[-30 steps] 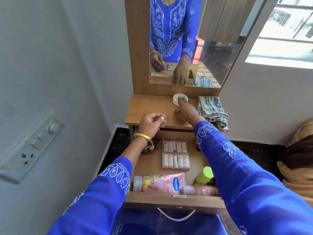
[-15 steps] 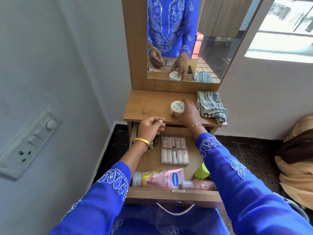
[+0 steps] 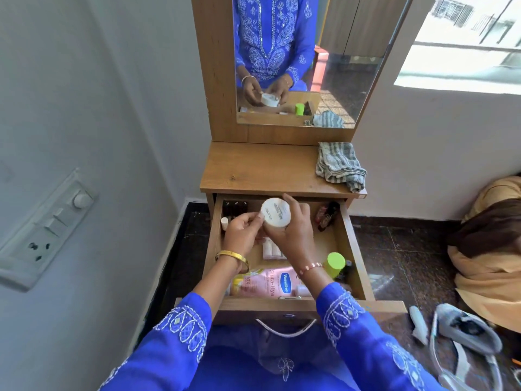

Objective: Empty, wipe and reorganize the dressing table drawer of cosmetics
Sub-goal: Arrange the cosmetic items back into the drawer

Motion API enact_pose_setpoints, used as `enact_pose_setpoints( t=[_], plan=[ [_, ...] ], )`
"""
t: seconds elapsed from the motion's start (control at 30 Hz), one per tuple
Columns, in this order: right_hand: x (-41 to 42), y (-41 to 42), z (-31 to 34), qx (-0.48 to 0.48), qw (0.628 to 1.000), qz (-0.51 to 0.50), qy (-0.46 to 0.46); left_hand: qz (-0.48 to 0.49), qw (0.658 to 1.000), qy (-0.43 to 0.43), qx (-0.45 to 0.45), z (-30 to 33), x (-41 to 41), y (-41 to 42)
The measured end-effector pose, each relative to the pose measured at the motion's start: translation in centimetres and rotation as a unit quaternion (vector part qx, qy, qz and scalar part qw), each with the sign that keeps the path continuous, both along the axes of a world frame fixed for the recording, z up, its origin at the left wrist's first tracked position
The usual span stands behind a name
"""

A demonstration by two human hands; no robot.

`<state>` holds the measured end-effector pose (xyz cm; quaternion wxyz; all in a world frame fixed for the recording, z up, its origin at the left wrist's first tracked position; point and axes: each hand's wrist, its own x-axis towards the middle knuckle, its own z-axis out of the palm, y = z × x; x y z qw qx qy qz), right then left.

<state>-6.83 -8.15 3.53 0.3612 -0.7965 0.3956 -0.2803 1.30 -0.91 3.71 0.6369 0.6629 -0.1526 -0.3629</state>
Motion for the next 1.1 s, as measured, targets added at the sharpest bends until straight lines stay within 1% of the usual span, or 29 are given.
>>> enact_pose_setpoints(
  t=[0.07,0.17,0.23,0.3,0.37,0.47,0.53,0.6,0.7,0.77,0.87,1.1],
  plan=[
    [-0.3,0.8,-1.0,0.012,1.0,0.004,0.014,-0.001,1.0,-0.001,0.013,-0.6,-0.4,0.8],
    [-0.8,1.6,-1.5,0.046,0.997,0.048,0.026,0.0,0.999,-0.02,0.026,-1.1,-0.7,1.8],
    [-1.1,1.9,-1.8,0.096,0.992,0.076,0.031,-0.003,0.995,-0.078,0.061,-1.5,-0.4,2.4],
    [-1.2,1.9,-1.7,0.175,0.98,0.094,0.014,-0.003,0.984,-0.142,0.11,-1.8,0.1,2.9],
    [-1.1,1.7,-1.7,0.222,0.969,0.107,-0.002,-0.006,0.975,-0.172,0.139,-2.1,0.5,3.4],
    [-0.8,1.3,-1.9,0.269,0.958,0.101,0.0,-0.032,0.966,-0.194,0.166,-2.3,1.1,3.9],
    [-0.5,1.1,-2.3,0.334,0.937,0.1,-0.014,-0.03,0.963,-0.209,0.168,-2.6,1.4,4.1],
    [-0.1,1.0,-2.7,0.398,0.912,0.093,-0.034,-0.008,0.963,-0.216,0.161,-2.9,1.7,4.2],
    [0.8,1.0,-3.4,0.45,0.89,0.049,-0.044,0.033,0.965,-0.215,0.146,-3.1,1.8,4.2],
    [1.4,0.9,-3.9,0.459,0.888,0.018,-0.026,0.071,0.967,-0.206,0.13,-3.2,1.9,4.1],
    [2.3,0.8,-4.8,0.419,0.908,-0.008,0.031,0.113,0.967,-0.199,0.111,-3.4,2.1,4.1],
    [3.4,1.2,-5.7,0.349,0.93,0.008,0.113,0.131,0.97,-0.182,0.092,-3.4,2.1,4.2]
  ],
)
